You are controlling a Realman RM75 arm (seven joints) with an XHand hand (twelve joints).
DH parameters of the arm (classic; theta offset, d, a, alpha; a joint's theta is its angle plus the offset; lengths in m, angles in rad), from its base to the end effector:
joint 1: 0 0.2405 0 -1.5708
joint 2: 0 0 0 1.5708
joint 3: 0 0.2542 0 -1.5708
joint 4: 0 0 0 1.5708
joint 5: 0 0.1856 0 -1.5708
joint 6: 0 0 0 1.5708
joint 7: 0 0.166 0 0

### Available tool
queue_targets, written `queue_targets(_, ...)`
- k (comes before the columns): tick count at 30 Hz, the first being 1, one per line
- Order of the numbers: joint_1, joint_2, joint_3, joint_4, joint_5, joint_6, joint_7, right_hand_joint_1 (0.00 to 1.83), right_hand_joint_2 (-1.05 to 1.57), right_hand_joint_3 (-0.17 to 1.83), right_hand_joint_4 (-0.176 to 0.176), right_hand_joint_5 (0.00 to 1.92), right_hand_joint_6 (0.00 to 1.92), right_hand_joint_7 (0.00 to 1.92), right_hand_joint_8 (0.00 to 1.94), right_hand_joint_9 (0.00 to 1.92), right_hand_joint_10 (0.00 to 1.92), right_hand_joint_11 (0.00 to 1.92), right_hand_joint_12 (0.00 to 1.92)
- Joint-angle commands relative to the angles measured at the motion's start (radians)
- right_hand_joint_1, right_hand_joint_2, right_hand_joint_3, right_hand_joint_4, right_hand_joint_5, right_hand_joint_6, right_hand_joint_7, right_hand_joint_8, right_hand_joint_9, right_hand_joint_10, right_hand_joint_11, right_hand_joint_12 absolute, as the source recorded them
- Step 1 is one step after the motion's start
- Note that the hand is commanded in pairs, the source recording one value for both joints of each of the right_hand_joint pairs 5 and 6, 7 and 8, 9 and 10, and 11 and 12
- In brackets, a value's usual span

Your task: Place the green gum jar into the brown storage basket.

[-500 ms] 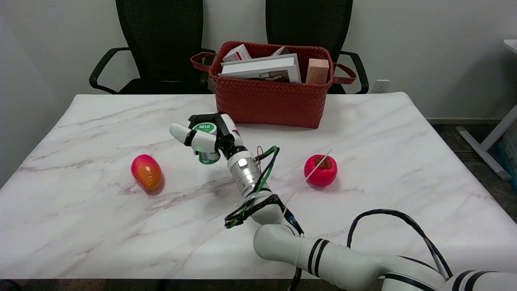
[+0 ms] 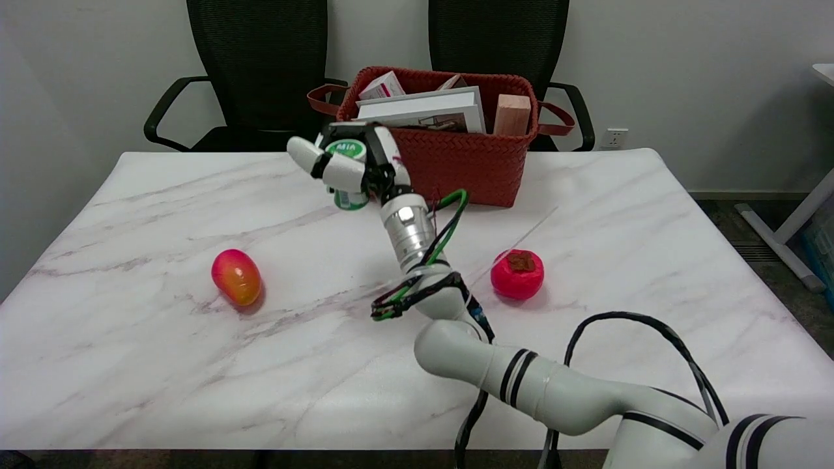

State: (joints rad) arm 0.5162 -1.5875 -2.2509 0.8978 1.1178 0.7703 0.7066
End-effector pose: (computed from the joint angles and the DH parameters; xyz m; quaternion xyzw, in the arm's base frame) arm -0.2147 -0.4382 0.1449 0.5758 -0.4037 0.5643 0.4325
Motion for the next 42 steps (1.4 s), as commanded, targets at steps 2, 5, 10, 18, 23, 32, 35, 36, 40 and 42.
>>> queue_targets(2,0.17,0.036,0.085,0.041,-0.03,0.006,-0.089,1.1,1.46,0.54,0.0,1.92,1.92,1.8,1.8,1.64,1.64,1.56,1.56)
queue_targets(5,0.201,0.046,0.087,0.056,-0.026,0.004,-0.122,1.09,1.47,0.54,0.0,1.92,1.92,1.8,1.8,1.65,1.65,1.56,1.56)
queue_targets(10,0.238,0.059,0.103,0.075,-0.022,0.002,-0.177,1.09,1.49,0.55,0.0,1.92,1.92,1.8,1.8,1.65,1.65,1.56,1.56)
queue_targets(18,0.301,0.077,0.146,0.056,-0.022,-0.02,-0.27,1.09,1.48,0.55,0.0,1.92,1.92,1.79,1.79,1.64,1.64,1.54,1.54)
queue_targets(23,0.38,0.078,0.158,-0.043,-0.026,-0.036,-0.297,1.1,1.45,0.57,0.0,1.92,1.92,1.79,1.79,1.63,1.63,1.52,1.52)
queue_targets(32,0.516,0.042,0.15,-0.329,-0.022,-0.033,-0.288,1.14,1.32,0.62,0.0,1.92,1.92,1.77,1.77,1.6,1.6,1.44,1.44)
queue_targets(35,0.546,0.04,0.155,-0.383,-0.021,-0.033,-0.286,1.15,1.25,0.65,0.0,1.92,1.92,1.75,1.75,1.58,1.58,1.42,1.42)
queue_targets(36,0.556,0.04,0.156,-0.401,-0.021,-0.032,-0.286,1.15,1.23,0.65,0.0,1.92,1.92,1.75,1.75,1.57,1.57,1.42,1.42)
queue_targets(40,0.587,0.043,0.174,-0.466,-0.021,-0.033,-0.286,1.14,1.2,0.65,0.0,1.92,1.92,1.74,1.74,1.56,1.56,1.4,1.4)
queue_targets(42,0.601,0.05,0.192,-0.497,-0.021,-0.036,-0.286,1.13,1.2,0.65,0.0,1.92,1.92,1.73,1.73,1.55,1.55,1.4,1.4)
